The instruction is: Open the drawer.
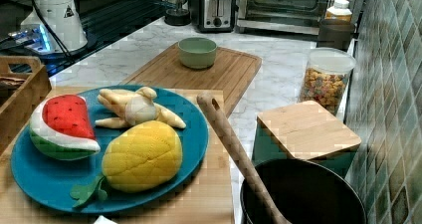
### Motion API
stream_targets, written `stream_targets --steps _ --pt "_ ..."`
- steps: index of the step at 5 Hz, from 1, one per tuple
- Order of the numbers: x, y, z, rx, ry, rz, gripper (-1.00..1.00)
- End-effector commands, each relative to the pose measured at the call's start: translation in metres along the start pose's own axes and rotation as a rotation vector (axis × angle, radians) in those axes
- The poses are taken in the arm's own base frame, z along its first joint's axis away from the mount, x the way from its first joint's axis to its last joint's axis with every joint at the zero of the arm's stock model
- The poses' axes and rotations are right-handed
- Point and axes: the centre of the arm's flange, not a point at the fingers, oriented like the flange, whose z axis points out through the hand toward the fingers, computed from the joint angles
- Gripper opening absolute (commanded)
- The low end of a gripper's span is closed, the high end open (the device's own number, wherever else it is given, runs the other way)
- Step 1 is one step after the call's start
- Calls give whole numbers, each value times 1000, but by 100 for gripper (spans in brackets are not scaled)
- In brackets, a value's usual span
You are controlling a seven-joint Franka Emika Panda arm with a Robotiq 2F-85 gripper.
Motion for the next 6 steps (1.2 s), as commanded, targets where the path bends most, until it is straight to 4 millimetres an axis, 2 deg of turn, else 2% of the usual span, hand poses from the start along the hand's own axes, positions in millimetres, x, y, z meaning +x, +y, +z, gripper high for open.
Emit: stream_targets --steps 1,4,6 --pt "-53 69 14 -32 36 -446 100" --pt "-74 135 63 -86 66 -740 100" --pt "-74 170 100 -173 137 -877 100"
